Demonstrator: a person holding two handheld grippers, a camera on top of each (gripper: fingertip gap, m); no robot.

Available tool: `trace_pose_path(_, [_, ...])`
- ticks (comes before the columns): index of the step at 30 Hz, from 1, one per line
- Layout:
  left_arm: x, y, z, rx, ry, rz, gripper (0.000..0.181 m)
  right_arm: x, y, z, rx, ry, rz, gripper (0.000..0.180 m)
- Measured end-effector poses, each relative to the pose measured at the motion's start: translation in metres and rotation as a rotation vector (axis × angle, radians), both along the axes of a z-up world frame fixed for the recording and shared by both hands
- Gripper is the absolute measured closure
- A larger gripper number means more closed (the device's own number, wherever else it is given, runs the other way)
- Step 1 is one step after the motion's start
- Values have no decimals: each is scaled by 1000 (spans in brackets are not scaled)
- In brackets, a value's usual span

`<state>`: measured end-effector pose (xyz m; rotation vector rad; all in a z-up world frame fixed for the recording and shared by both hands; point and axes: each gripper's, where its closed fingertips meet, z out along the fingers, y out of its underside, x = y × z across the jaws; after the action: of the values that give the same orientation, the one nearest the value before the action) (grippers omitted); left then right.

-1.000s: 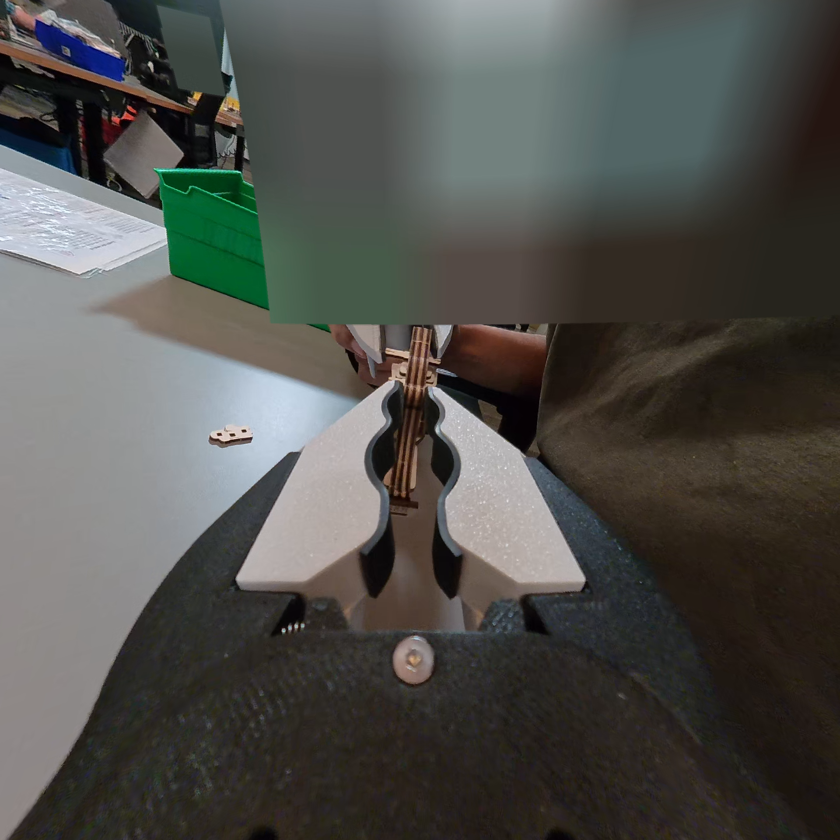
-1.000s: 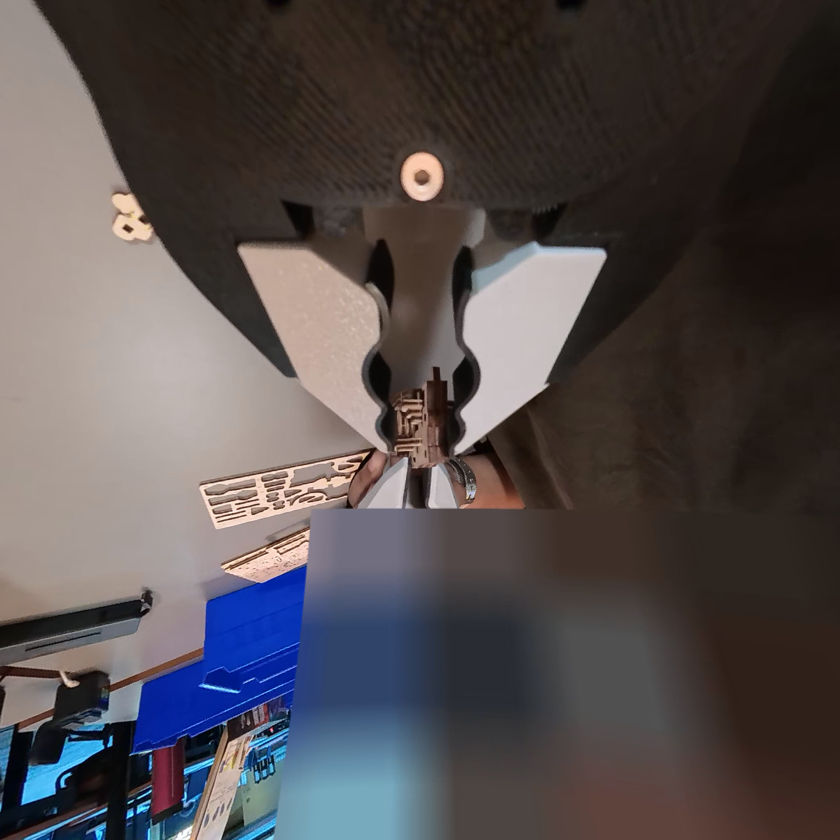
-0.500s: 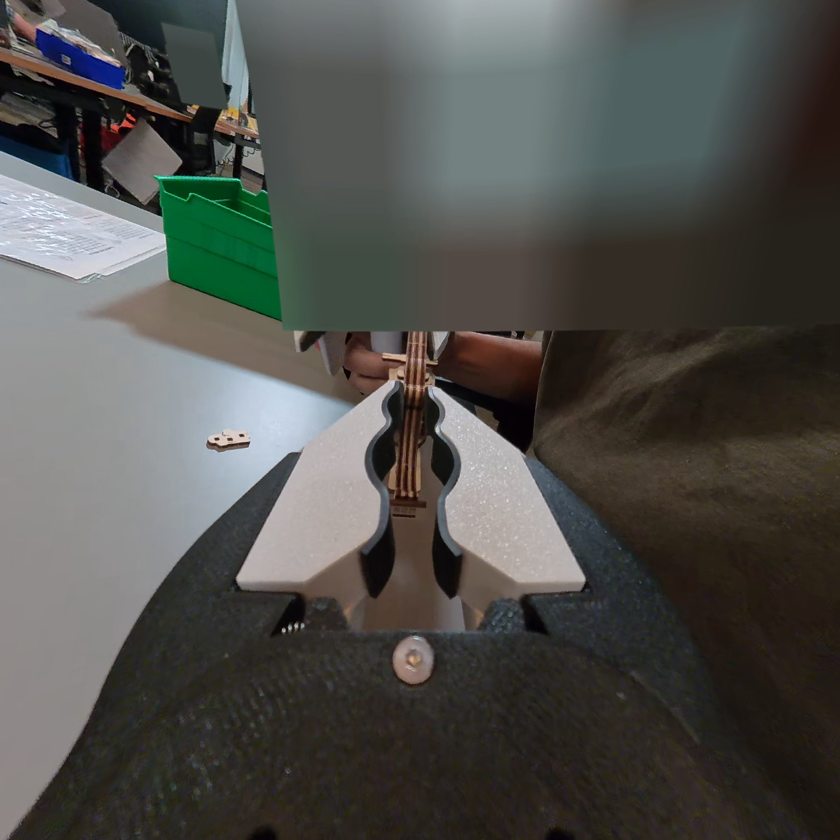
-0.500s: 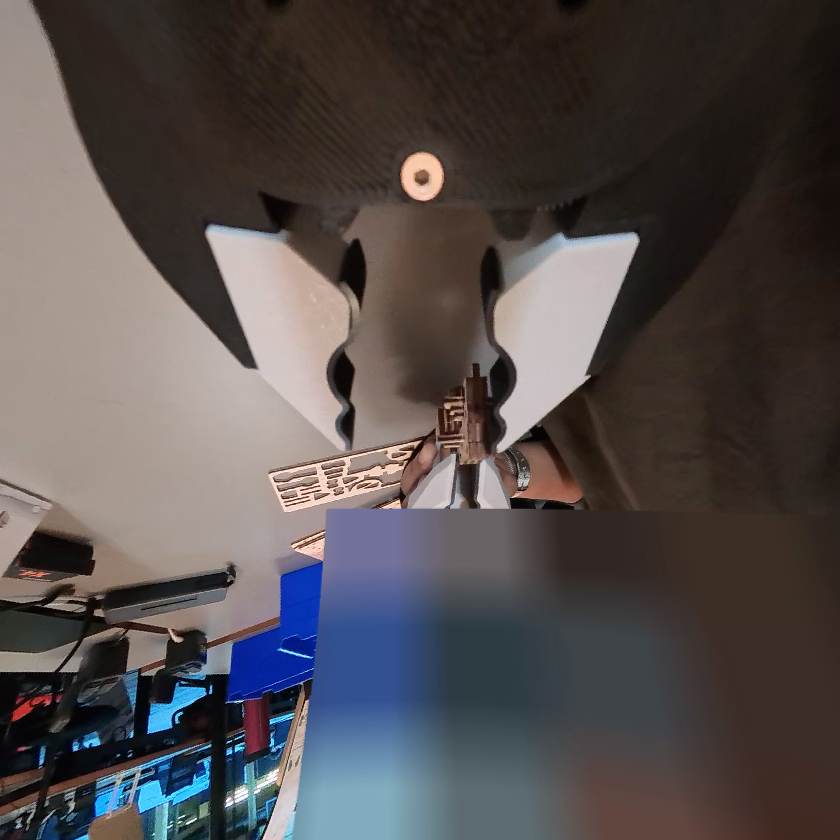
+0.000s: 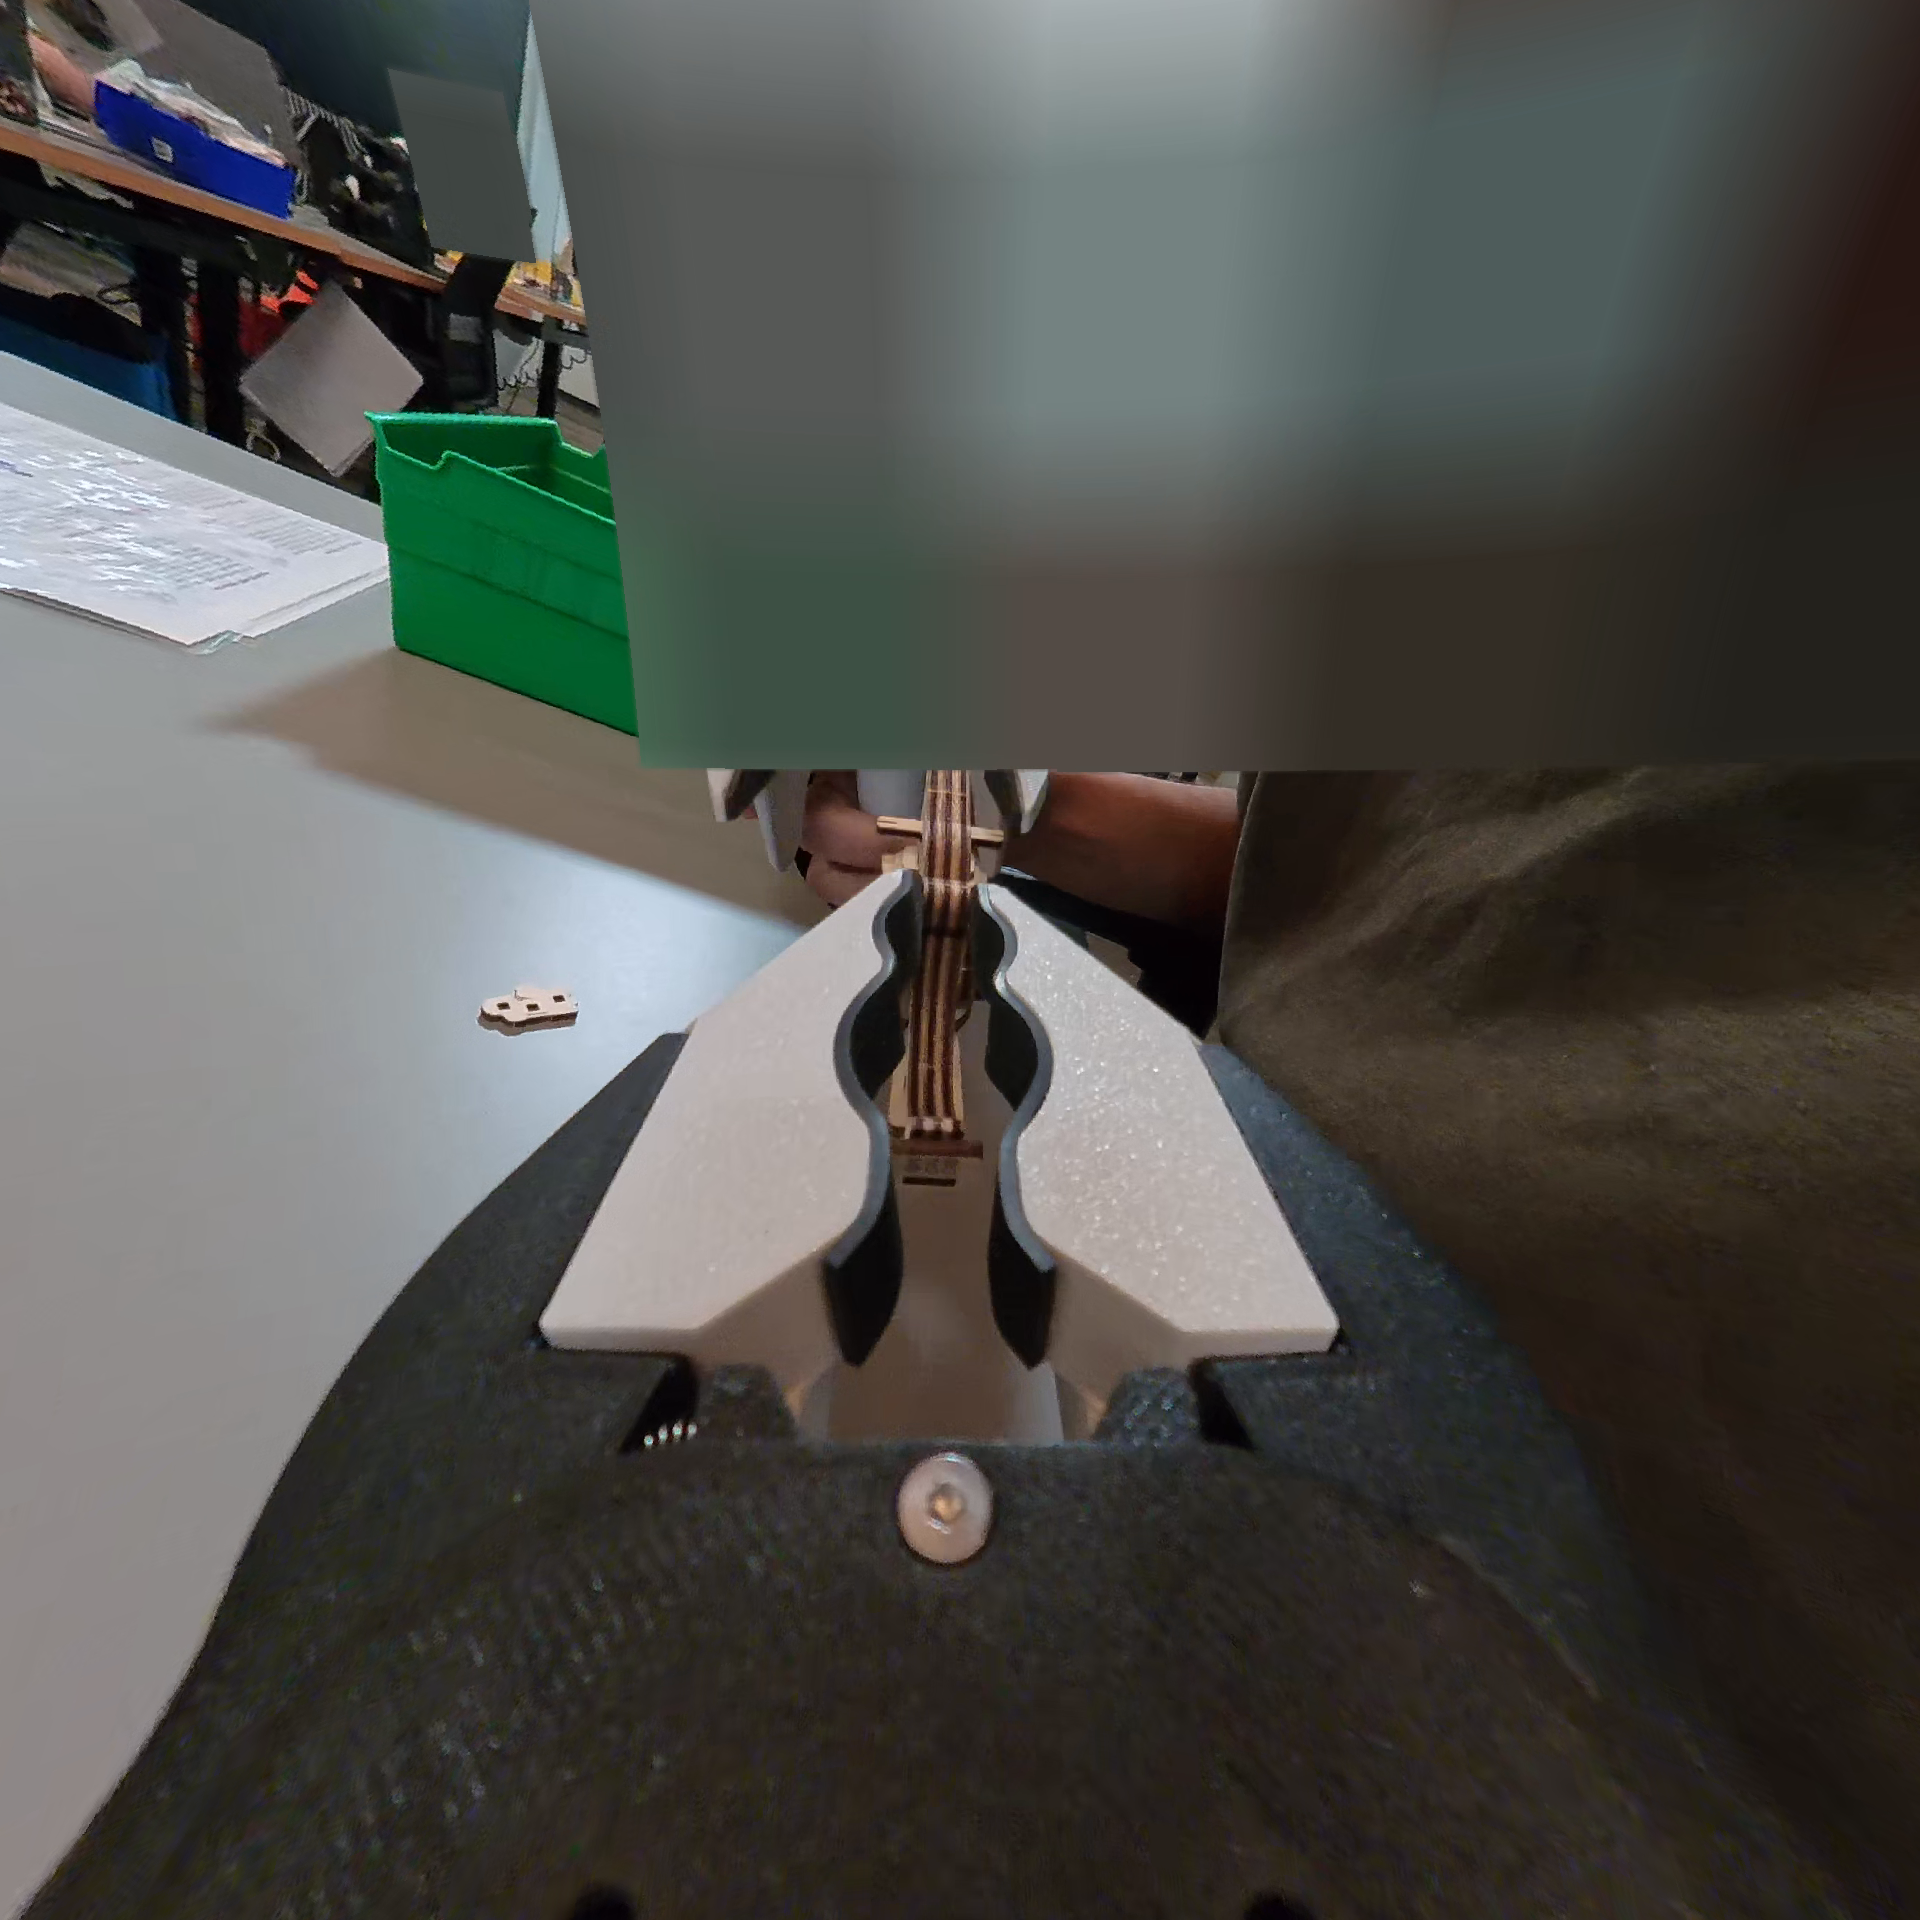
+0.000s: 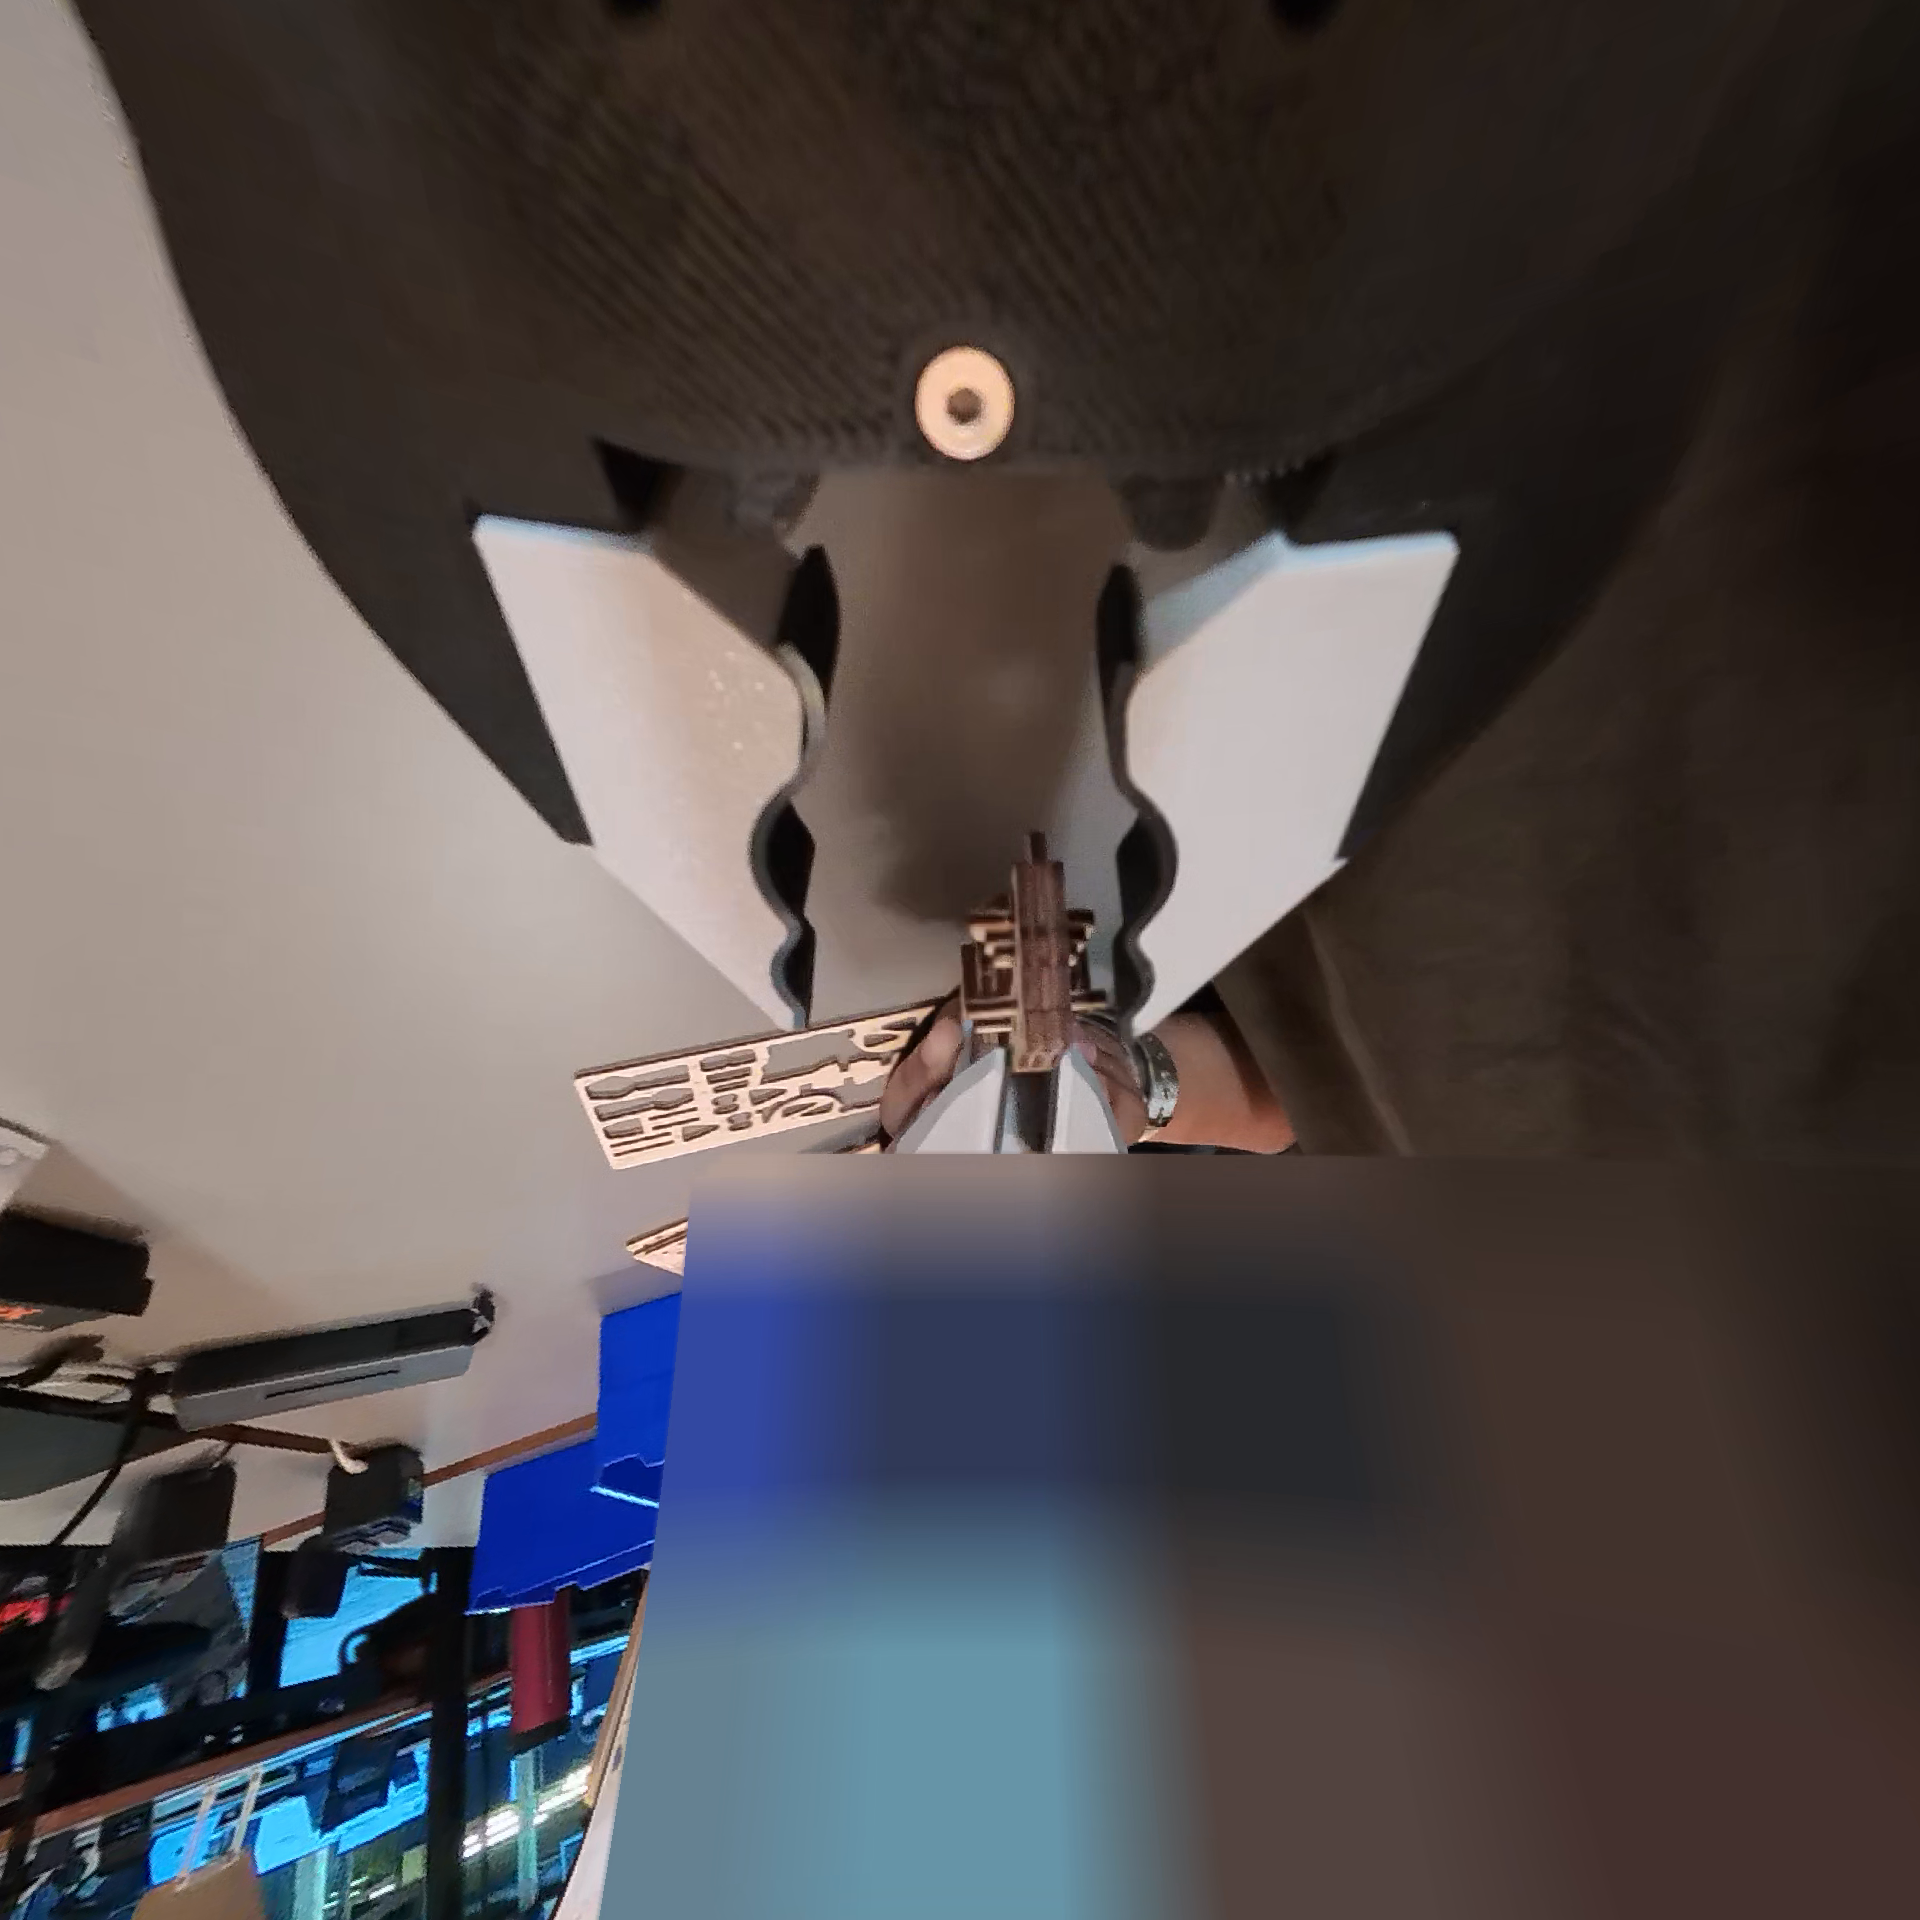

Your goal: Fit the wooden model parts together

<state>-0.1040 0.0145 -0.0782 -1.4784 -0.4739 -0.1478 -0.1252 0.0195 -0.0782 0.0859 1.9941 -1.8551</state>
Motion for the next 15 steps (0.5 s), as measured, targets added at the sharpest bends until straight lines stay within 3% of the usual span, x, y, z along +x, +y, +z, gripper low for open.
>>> trace_pose_path(15, [-2,-1,-2,-10,-8,11,176,7,-3,-7,25,-25,43,120])
